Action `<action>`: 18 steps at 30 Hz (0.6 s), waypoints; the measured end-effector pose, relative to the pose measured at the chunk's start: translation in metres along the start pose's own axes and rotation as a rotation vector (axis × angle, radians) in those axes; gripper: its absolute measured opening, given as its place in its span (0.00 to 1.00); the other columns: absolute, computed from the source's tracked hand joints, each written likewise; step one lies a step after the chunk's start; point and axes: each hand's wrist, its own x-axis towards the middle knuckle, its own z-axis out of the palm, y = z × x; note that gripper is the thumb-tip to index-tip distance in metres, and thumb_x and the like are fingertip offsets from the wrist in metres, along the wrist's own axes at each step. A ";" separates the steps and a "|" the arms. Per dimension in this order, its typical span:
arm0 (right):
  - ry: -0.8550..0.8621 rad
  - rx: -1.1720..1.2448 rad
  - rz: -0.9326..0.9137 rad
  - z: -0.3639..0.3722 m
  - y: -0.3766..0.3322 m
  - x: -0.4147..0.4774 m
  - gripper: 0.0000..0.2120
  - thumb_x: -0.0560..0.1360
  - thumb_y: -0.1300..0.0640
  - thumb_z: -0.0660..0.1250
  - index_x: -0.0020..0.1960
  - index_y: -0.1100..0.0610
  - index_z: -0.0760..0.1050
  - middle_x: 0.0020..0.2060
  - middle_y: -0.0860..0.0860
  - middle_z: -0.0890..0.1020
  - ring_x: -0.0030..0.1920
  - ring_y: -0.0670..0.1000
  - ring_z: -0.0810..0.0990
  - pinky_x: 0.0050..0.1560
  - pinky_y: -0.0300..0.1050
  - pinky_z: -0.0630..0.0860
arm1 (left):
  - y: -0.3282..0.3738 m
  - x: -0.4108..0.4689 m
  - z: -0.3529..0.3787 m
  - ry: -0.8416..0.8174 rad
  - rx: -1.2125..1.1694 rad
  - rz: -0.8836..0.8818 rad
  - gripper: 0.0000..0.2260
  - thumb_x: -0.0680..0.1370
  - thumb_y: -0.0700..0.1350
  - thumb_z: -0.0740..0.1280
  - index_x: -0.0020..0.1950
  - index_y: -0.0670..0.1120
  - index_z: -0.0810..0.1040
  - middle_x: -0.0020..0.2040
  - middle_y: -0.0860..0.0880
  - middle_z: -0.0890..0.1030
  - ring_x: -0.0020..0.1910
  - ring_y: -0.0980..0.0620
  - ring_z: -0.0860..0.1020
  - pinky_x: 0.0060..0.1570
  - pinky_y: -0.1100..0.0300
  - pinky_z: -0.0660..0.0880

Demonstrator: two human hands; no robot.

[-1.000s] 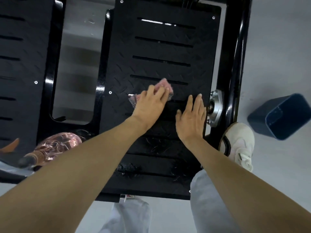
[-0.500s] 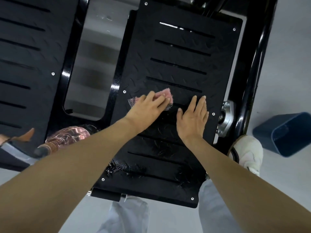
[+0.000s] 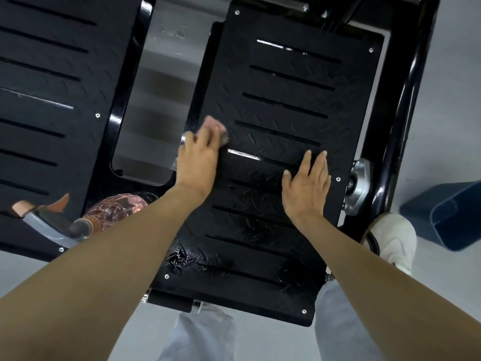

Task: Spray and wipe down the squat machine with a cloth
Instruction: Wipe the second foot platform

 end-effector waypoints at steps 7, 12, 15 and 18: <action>-0.011 -0.043 -0.087 0.000 -0.007 -0.004 0.31 0.82 0.47 0.50 0.78 0.58 0.41 0.76 0.60 0.39 0.77 0.57 0.42 0.76 0.57 0.46 | 0.003 -0.004 0.002 0.016 -0.155 -0.235 0.33 0.73 0.32 0.65 0.76 0.43 0.58 0.71 0.45 0.64 0.56 0.42 0.66 0.51 0.54 0.71; -0.016 -0.041 -0.150 -0.005 -0.021 0.001 0.31 0.82 0.47 0.50 0.78 0.57 0.41 0.76 0.60 0.38 0.77 0.57 0.42 0.76 0.56 0.46 | -0.009 0.015 -0.011 0.022 -0.119 -0.155 0.30 0.72 0.31 0.66 0.73 0.42 0.62 0.69 0.46 0.69 0.56 0.43 0.67 0.50 0.53 0.72; -0.022 -0.028 -0.159 -0.008 -0.027 0.007 0.31 0.82 0.47 0.51 0.78 0.57 0.41 0.76 0.59 0.38 0.77 0.56 0.41 0.76 0.55 0.45 | -0.007 0.049 -0.023 0.009 -0.109 -0.142 0.28 0.73 0.30 0.63 0.72 0.42 0.63 0.67 0.46 0.70 0.58 0.42 0.67 0.51 0.53 0.72; -0.024 -0.027 -0.162 -0.012 -0.033 0.014 0.31 0.82 0.47 0.51 0.78 0.56 0.41 0.76 0.59 0.37 0.77 0.56 0.40 0.77 0.55 0.44 | -0.004 0.067 -0.030 -0.017 -0.133 -0.154 0.29 0.75 0.31 0.62 0.74 0.43 0.60 0.71 0.47 0.67 0.60 0.42 0.66 0.54 0.51 0.73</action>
